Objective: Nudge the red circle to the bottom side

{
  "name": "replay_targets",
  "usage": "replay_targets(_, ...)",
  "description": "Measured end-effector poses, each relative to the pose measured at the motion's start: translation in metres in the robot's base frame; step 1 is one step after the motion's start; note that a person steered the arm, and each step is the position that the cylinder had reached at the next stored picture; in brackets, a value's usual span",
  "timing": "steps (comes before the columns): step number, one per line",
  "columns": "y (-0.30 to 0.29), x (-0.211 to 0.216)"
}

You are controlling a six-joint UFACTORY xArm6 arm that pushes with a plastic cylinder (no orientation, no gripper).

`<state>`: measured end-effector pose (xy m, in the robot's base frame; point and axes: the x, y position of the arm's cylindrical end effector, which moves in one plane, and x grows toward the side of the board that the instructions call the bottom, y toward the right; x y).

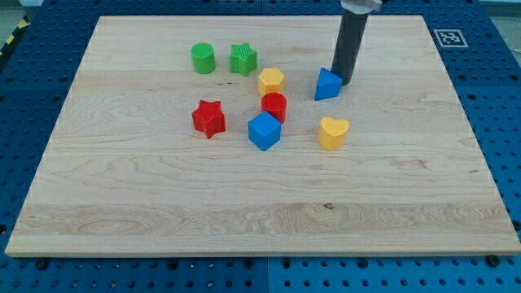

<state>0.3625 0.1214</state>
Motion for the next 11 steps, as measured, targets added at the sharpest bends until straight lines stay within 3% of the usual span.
replay_targets(3,0.014,0.003)
replay_targets(5,0.015,0.04)
replay_targets(7,-0.083,0.043)
replay_targets(11,-0.079,0.082)
